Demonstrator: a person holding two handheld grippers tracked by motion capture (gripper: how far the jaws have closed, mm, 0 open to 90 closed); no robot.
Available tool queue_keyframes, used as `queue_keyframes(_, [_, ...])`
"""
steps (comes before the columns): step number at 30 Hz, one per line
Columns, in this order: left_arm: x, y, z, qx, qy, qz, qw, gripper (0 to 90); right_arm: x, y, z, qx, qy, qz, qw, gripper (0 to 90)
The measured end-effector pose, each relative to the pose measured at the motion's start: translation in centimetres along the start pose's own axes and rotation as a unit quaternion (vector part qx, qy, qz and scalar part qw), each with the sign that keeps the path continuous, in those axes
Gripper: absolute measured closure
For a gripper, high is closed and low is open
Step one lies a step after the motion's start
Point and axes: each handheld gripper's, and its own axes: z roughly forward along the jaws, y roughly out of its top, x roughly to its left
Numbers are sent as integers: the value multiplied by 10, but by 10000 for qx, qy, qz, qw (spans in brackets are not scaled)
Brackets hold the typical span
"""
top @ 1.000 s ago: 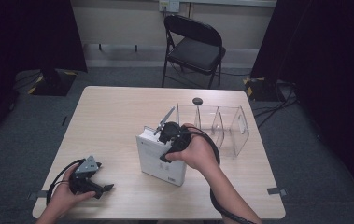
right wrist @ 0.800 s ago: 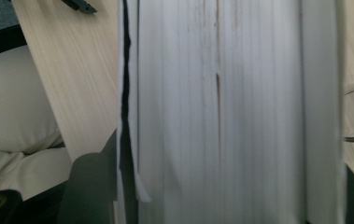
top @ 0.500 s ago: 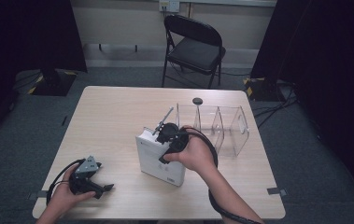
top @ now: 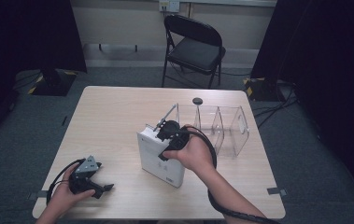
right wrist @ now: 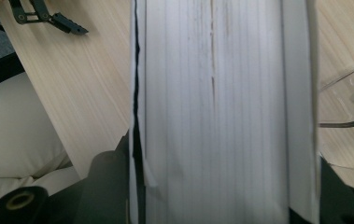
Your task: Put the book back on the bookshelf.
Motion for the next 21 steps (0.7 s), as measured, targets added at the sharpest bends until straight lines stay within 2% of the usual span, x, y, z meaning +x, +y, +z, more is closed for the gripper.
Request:
queue_keyframes(9, [0,0,0,48,-26,6,10000,0,-5,-3,-6,95,98,96,9999,516])
queue_keyframes(21, [0,0,0,49,-19,7,10000,0,-12,-17,-20,-17,101,164,9998,517])
